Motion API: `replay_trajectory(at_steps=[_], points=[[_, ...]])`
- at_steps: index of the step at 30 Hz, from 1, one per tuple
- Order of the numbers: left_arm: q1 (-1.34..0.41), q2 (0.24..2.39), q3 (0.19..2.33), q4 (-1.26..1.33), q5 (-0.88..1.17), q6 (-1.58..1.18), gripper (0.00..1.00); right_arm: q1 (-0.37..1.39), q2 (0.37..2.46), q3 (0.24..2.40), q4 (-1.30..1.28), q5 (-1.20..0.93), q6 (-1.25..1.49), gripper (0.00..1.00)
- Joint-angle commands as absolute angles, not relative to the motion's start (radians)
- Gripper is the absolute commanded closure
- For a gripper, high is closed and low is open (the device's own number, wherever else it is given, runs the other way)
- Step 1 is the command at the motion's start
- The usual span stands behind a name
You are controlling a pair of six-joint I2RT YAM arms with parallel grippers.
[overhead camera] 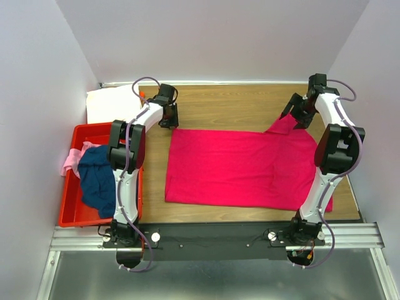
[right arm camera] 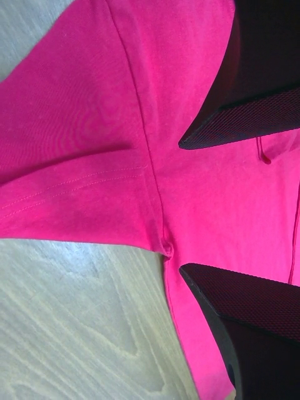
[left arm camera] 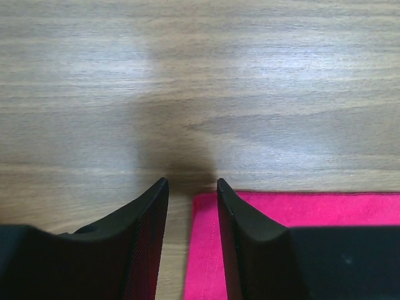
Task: Fold and stack the t-shirts
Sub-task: Fold the tshirt
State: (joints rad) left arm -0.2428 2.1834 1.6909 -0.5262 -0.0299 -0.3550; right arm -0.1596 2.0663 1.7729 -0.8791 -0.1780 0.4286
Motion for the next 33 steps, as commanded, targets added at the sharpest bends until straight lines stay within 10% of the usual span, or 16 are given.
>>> replay_trajectory(at_steps=[1, 33], points=[[-0.247, 2.2, 1.701, -0.512, 0.033, -0.35, 0.55, -0.167, 2.036, 1.77, -0.85, -0.209, 0.439, 0.2], [-0.261, 2.184, 1.623, -0.505, 0.081, -0.341, 1.0, -0.167, 2.183, 1.72, -0.753, -0.121, 0.414, 0.34]])
